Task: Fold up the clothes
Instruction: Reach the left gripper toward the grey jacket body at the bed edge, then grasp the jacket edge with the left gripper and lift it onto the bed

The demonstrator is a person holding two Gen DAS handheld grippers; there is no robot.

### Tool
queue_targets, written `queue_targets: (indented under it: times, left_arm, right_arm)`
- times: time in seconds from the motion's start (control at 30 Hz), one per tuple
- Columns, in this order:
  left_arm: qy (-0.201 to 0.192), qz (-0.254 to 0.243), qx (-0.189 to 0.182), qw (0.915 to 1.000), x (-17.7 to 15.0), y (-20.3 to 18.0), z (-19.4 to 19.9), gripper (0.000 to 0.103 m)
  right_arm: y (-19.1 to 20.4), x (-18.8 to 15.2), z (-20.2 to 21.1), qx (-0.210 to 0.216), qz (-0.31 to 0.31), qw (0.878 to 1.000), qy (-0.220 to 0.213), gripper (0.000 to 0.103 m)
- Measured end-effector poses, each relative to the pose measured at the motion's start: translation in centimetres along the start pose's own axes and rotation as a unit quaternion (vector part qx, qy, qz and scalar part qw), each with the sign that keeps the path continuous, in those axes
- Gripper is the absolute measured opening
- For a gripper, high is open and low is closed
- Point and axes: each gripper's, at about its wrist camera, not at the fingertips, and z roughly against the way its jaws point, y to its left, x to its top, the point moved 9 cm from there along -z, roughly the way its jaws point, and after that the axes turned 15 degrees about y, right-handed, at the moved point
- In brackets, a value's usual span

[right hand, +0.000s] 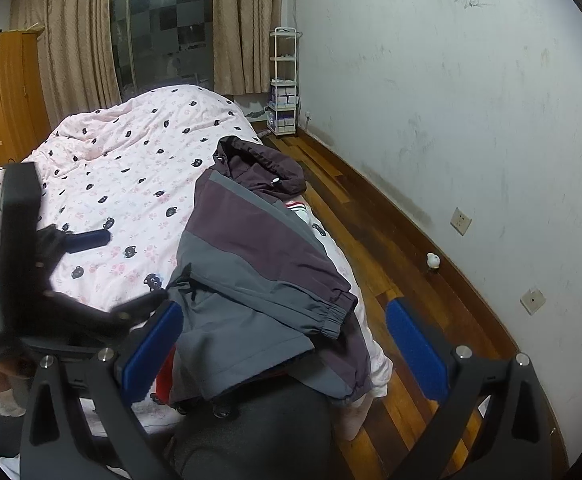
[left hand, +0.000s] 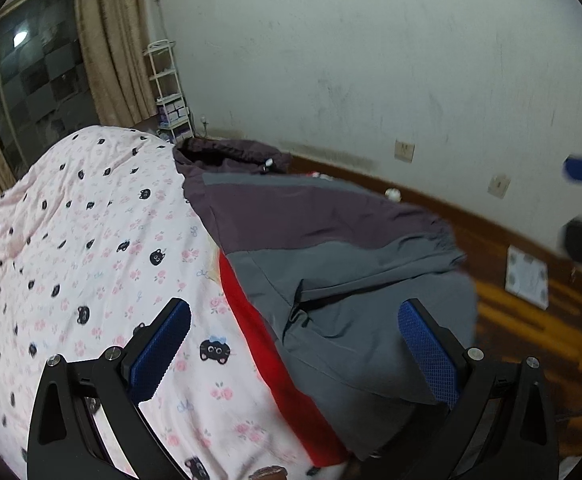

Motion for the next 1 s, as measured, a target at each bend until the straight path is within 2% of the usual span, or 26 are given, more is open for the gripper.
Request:
queue_targets:
  times: [0.17, 0.73, 0.8, 0.87, 0.93, 1.0]
  left_arm:
    - [0.022, -0.015, 0.024, 0.9994, -0.2, -0.7, -2.9, 0.103]
    - [0.052, -0.038, 0.023, 0.9977, 1.8, -3.1, -6.8, 0.102]
    - [0.051, -0.035, 0.019, 0.9979, 2.1, -3.2, -6.9, 0.092]
    - [0.057, -0.027, 0.019, 0.9978, 2.3, -3.1, -7.1, 0.066]
    - [0.064, -0.015, 0.014, 0.9978, 2.4, -2.6, -7.2, 0.05]
    - [0.069, 0.0, -0.003, 0.9976, 2.5, -2.0, -7.3, 0.043]
  right_arm:
    - [-0.4, 0.0, -0.3, -0.001, -0.003, 1.0, 0.005, 0.103]
    - [-1.9, -0.2, -1.2, 0.001, -0.018, 1.0, 0.016, 0.103]
    - [-2.0, -0.2, -1.3, 0.001, -0.019, 1.0, 0.018, 0.103]
    - [-2.1, -0.3, -1.4, 0.0, -0.02, 1.0, 0.02, 0.103]
    - [-2.1, -0.4, -1.4, 0.0, -0.021, 1.0, 0.021, 0.103]
    - [-2.1, -0.5, -1.5, 0.0, -0.022, 1.0, 0.022, 0.103]
